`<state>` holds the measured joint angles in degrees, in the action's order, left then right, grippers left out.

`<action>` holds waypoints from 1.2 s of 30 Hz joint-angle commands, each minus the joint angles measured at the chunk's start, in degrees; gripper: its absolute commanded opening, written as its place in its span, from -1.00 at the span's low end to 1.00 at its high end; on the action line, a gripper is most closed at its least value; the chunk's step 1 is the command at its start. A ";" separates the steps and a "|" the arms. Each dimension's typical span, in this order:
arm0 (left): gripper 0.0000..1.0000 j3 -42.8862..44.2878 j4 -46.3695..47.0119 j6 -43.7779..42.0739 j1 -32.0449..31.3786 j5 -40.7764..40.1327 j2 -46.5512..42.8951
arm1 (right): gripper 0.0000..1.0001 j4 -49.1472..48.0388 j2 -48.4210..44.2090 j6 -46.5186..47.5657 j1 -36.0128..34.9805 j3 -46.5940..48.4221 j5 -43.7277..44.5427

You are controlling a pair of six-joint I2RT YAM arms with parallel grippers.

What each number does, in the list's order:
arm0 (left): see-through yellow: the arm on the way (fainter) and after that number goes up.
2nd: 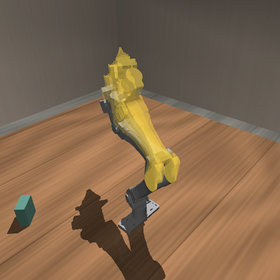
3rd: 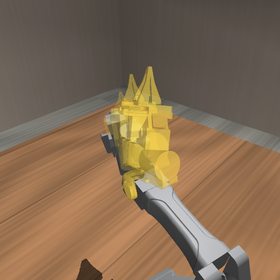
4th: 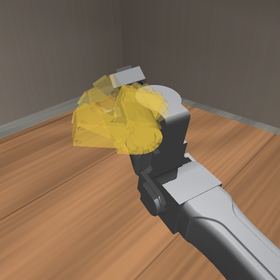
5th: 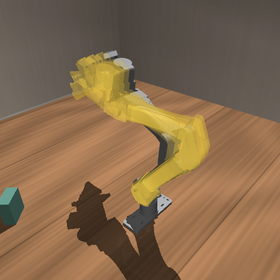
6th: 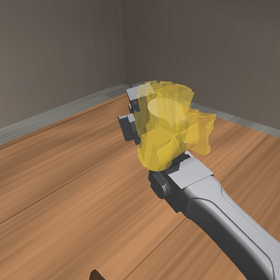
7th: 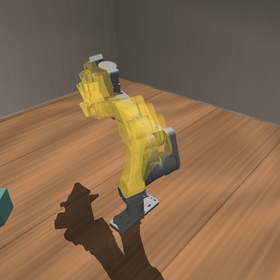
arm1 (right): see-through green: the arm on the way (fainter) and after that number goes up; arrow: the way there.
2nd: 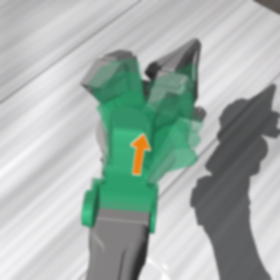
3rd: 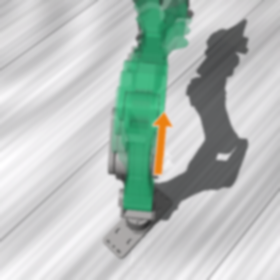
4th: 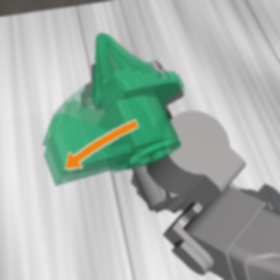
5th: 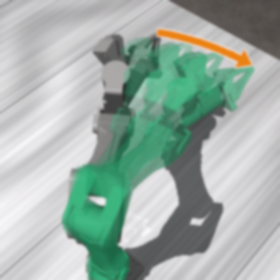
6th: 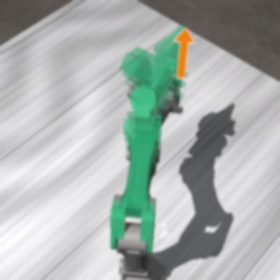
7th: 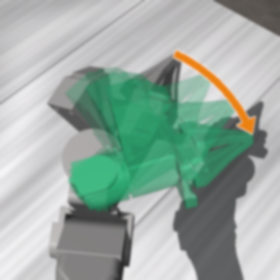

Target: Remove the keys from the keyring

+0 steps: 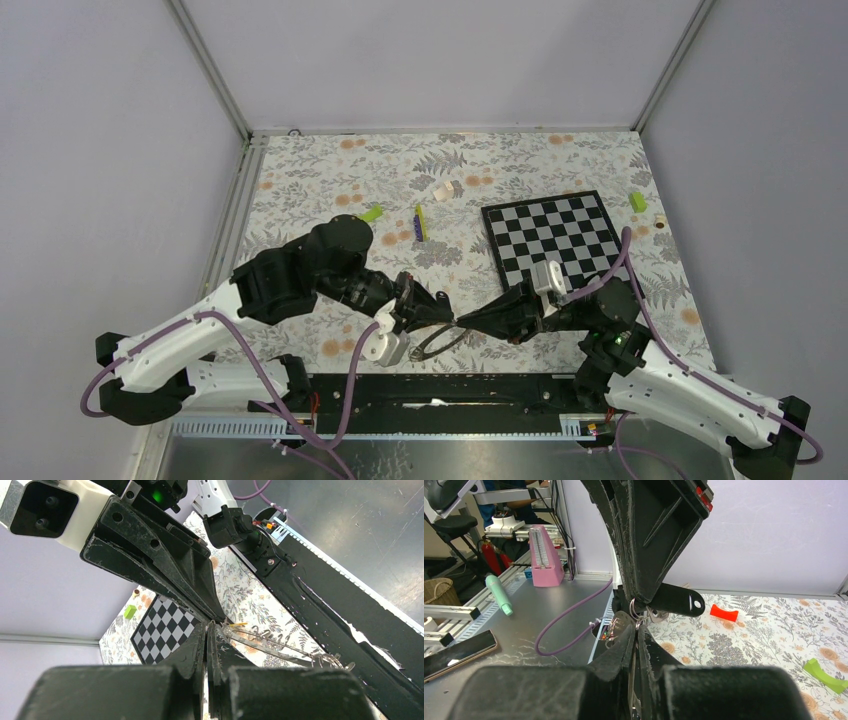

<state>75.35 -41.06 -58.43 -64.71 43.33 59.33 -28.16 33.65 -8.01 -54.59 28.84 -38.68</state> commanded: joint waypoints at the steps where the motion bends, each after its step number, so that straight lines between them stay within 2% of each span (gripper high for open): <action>1: -1.00 0.29 2.12 -0.14 -0.24 1.76 -1.27 | -0.83 -3.22 -0.81 -0.33 0.10 1.12 -0.03; 17: -1.00 0.18 2.12 -0.11 -0.24 1.81 -1.14 | -0.87 -1.98 -3.48 1.15 0.10 0.82 1.65; 23: -1.00 0.13 2.12 0.12 -0.24 1.77 -1.39 | -0.41 -2.06 -2.71 1.03 0.10 0.85 1.70; 27: -1.00 0.10 2.12 0.08 -0.24 1.67 -1.39 | -0.34 -2.57 -1.36 0.63 0.12 0.96 0.47; 36: -1.00 -0.06 2.12 0.25 -0.24 1.83 -1.43 | -0.37 -3.83 1.51 -0.42 0.08 1.39 -0.99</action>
<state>75.33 -41.06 -58.39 -64.82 43.33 59.29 -28.21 34.65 -7.79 -54.59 28.84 -38.63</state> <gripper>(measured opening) 0.020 0.328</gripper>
